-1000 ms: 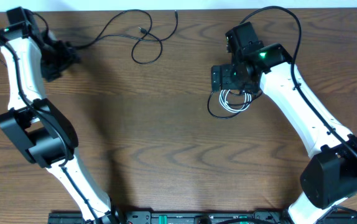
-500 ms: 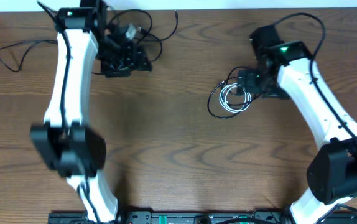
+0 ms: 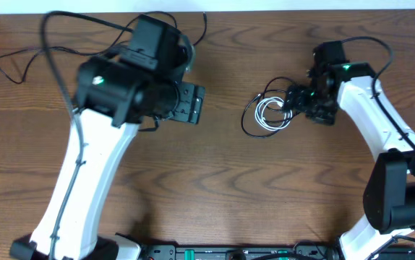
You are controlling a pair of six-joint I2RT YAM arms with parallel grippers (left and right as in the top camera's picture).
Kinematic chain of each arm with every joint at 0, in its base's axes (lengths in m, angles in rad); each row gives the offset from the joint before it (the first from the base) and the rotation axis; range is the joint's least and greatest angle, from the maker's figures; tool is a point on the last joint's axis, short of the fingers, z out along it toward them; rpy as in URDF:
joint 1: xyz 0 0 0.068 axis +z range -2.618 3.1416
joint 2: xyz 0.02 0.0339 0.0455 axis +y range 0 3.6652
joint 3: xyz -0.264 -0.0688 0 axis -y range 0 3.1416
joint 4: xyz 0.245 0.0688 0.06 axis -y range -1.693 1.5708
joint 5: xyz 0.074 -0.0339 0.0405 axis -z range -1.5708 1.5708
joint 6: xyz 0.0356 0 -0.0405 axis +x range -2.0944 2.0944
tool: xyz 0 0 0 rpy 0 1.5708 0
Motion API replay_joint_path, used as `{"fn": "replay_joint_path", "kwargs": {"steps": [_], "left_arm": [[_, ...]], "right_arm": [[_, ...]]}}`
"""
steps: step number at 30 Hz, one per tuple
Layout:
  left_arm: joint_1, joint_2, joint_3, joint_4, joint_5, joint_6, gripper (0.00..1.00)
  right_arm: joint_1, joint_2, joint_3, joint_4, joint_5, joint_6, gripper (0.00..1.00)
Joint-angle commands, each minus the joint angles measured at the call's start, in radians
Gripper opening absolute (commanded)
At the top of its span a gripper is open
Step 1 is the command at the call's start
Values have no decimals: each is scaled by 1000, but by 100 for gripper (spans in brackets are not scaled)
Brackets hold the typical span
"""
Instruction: Untangle cables
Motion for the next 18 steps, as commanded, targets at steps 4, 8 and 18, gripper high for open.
{"fn": "replay_joint_path", "kwargs": {"steps": [4, 8, 18], "left_arm": [[-2, 21, -286, 143, -43, -79, 79], [-2, 23, -451, 264, -43, -178, 93], [-2, 23, -708, 479, -43, -497, 99]], "right_arm": [[39, 4, -106, 119, -14, 71, 43], [39, 4, -159, 196, -13, 113, 36], [44, 4, -214, 306, 7, 135, 33]]}}
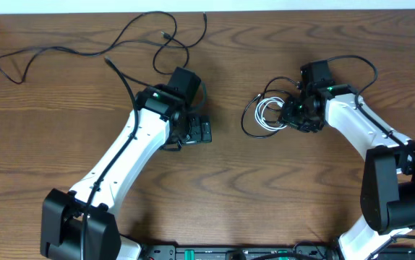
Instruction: Untangle cables
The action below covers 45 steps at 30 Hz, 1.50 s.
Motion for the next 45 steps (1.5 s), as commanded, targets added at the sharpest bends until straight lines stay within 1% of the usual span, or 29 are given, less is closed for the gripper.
{"fn": "replay_joint_path", "kwargs": {"steps": [1, 4, 6, 11, 13, 16, 23, 28, 34, 39, 41, 45], "left_arm": [[-1, -4, -56, 60, -12, -169, 99], [-1, -4, -85, 110, -13, -171, 99], [-1, -4, -88, 119, -13, -171, 99], [-1, -4, -88, 145, -13, -171, 99], [-1, -4, -88, 144, -13, -171, 99], [-1, -4, -88, 144, -13, -171, 99], [-1, -4, -88, 144, -12, -171, 99], [-1, -4, -88, 144, -12, -171, 99], [-1, -4, -88, 144, -13, -171, 99], [-1, -4, -88, 144, -13, -171, 99], [-1, -4, -88, 144, -13, -171, 99], [-1, -4, -88, 144, -13, -171, 99]], "right_arm": [[5, 1, -8, 11, 68, 41, 33], [9, 1, -8, 11, 95, 48, 35], [9, 1, -8, 12, 119, 53, 33], [8, 1, -8, 22, 199, 85, 33], [10, 1, -9, 40, 198, 88, 29], [18, 3, -10, 52, 198, 108, 28], [26, 3, -15, 60, 217, 108, 29], [31, 4, -34, 102, 222, 107, 34], [31, 4, -45, 122, 225, 107, 33], [31, 4, -47, 137, 225, 107, 30], [33, 5, -49, 137, 225, 107, 24], [36, 5, -56, 139, 226, 108, 22]]}}
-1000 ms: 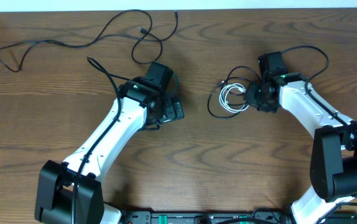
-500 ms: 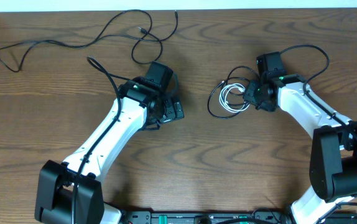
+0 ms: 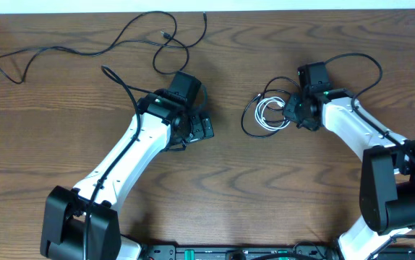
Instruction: Untangle cables
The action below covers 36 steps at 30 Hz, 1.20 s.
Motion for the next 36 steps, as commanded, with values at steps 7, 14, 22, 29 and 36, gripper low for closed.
{"fn": "replay_joint_path", "kwargs": {"steps": [7, 14, 22, 29, 36], "left_arm": [[-1, -5, -5, -2, -13, -12, 99], [-1, -5, -5, -2, -13, -12, 98], [-1, -5, -5, -2, -13, -12, 98], [-1, -5, -5, -2, -13, -12, 98], [-1, -5, -5, -2, -13, -12, 98]], "right_arm": [[14, 5, -32, 37, 21, 7, 23], [14, 5, -32, 40, 54, 7, 20], [15, 5, -33, 55, 54, 8, 21], [41, 5, -70, 98, 65, 7, 21], [41, 5, -71, 104, 79, 7, 21]]}}
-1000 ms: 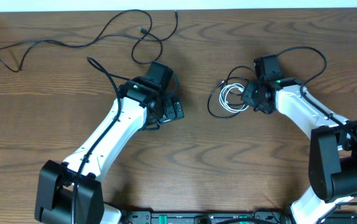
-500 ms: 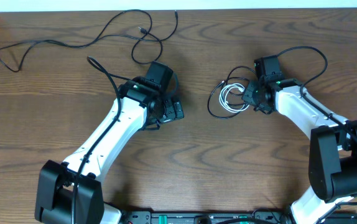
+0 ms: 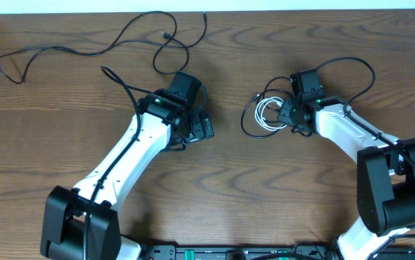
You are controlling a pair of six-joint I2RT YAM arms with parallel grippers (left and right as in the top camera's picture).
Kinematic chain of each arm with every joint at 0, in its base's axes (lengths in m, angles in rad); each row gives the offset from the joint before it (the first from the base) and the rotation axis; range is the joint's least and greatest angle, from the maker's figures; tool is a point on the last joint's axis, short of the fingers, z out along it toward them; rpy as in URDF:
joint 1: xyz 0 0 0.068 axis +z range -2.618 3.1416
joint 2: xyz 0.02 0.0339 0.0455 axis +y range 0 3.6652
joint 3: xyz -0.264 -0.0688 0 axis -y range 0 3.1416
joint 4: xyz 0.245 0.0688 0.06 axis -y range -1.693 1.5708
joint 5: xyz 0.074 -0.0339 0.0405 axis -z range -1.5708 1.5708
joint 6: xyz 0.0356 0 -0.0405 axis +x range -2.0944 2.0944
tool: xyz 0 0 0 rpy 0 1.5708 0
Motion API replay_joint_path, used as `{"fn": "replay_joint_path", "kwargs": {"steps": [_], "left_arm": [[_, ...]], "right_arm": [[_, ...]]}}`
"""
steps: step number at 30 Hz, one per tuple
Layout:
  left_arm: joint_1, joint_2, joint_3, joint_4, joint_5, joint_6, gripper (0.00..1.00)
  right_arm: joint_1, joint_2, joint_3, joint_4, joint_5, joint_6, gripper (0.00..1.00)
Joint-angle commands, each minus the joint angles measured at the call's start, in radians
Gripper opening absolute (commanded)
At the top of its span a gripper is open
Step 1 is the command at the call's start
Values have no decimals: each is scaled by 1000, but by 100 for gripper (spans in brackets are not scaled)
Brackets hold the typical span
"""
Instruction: Untangle cables
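Note:
A small tangle of white and black cables (image 3: 264, 114) lies coiled on the wooden table (image 3: 215, 195), right of centre. My right gripper (image 3: 285, 115) is low at the coil's right edge, its dark fingers reaching into the black loops. Whether they are shut on a strand cannot be made out. My left gripper (image 3: 202, 128) hovers low left of the coil, well apart from it. Its fingers look spread with nothing between them. A long black cable (image 3: 106, 45) lies loose across the back left of the table.
The long black cable's free ends curl near the back edge at the table's middle. The right arm's own black lead (image 3: 352, 68) arcs above its wrist. A black bar with connectors (image 3: 229, 253) runs along the front edge.
My right gripper has shifted a little to the left, further into the coil's right side. The left arm and the cables have not visibly moved.
At first my left arm was raised high over the back left, hiding part of the long black cable, while my right gripper stood right of the coil. Then the left gripper was low, left of the coil. The right gripper has stood closer to the coil at each moment.

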Motion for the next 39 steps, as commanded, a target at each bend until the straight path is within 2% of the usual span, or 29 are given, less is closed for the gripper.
{"fn": "replay_joint_path", "kwargs": {"steps": [1, 4, 12, 21, 33, 39], "left_arm": [[-1, -5, -5, -2, -13, -12, 98], [-1, -5, -5, -2, -13, -12, 98], [-1, -5, -5, -2, -13, -12, 98], [-1, -5, -5, -2, -13, -12, 98], [-1, -5, -5, -2, -13, -12, 98], [-1, -5, -5, -3, -13, -12, 98]], "right_arm": [[4, 4, -4, 2, 43, 7, 20], [4, 4, -4, 4, 49, 7, 19], [4, 4, -4, 5, 49, 7, 4], [4, -3, -1, 5, 48, 6, 1], [3, -422, 8, -6, 7, -5, 1], [3, -515, 8, 10, -80, -4, 1]]}}
